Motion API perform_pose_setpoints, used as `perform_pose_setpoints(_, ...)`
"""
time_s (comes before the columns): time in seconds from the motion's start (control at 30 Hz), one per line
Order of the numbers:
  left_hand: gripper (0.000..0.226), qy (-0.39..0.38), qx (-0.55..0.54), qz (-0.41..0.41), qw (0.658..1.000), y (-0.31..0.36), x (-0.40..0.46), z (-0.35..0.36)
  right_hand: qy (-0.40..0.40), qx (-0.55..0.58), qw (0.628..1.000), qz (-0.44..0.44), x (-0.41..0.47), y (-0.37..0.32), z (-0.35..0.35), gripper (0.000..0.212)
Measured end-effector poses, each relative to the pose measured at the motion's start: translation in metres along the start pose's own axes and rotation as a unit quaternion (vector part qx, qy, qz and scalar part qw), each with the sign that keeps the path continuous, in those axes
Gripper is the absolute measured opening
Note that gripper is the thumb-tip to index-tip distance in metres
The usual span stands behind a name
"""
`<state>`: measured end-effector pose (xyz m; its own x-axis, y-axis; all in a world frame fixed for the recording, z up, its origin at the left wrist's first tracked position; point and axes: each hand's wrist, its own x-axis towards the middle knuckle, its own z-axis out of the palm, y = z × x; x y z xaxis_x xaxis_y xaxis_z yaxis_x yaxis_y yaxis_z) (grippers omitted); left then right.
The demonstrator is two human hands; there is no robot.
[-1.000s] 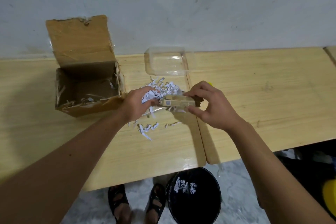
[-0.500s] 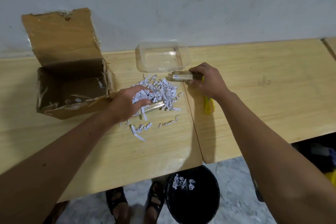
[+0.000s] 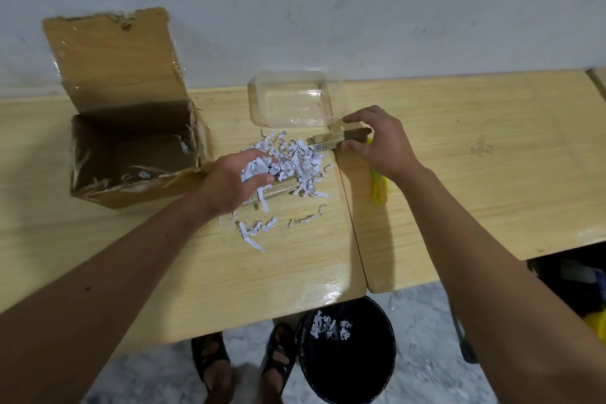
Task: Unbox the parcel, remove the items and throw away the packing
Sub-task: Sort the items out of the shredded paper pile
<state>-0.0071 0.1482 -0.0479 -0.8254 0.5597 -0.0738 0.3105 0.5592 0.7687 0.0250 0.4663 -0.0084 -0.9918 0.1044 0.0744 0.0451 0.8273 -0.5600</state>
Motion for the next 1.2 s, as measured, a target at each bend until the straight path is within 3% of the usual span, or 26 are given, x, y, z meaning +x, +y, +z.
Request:
perform_pose_setpoints(0.2, 0.043, -0.005, -0.007, -0.003, 1.0, 0.001, -0.001, 0.0, 0.019, 0.005, 0.999, -0.042, -0.009, -0.015, 0.0, 0.033)
perform_pose_setpoints(0.3, 0.046, -0.007, -0.009, -0.021, 1.0, 0.001, 0.0, 0.002, 0.033, 0.067, 0.996, -0.046, -0.02, -0.035, 0.006, 0.03)
perform_pose_setpoints(0.4, 0.056, -0.006, -0.012, -0.05, 0.999, -0.002, 0.003, 0.001, -0.029, 0.124, 0.99, -0.055, -0.038, -0.053, 0.022, 0.026)
perform_pose_setpoints(0.53, 0.069, -0.012, -0.031, -0.057, 0.998, -0.001, 0.001, -0.001, -0.115, 0.089, 0.985, -0.097, -0.053, -0.059, 0.049, 0.029)
perform_pose_setpoints(0.63, 0.066, -0.01, -0.04, -0.062, 0.997, 0.0, 0.0, -0.001, -0.127, 0.027, 0.984, -0.122, -0.051, -0.061, 0.06, 0.041)
perform_pose_setpoints(0.83, 0.038, -0.034, -0.039, -0.072, 0.996, 0.004, -0.002, -0.003, -0.158, 0.014, 0.98, -0.121, -0.045, -0.067, 0.066, 0.048)
perform_pose_setpoints(0.97, 0.047, -0.037, -0.032, -0.072, 0.996, 0.001, -0.003, -0.003, -0.185, 0.009, 0.975, -0.119, -0.042, -0.069, 0.071, 0.051)
perform_pose_setpoints(1.2, 0.041, -0.03, -0.028, -0.05, 0.998, -0.005, -0.005, 0.002, -0.196, -0.057, 0.966, -0.161, -0.046, -0.072, 0.073, 0.045)
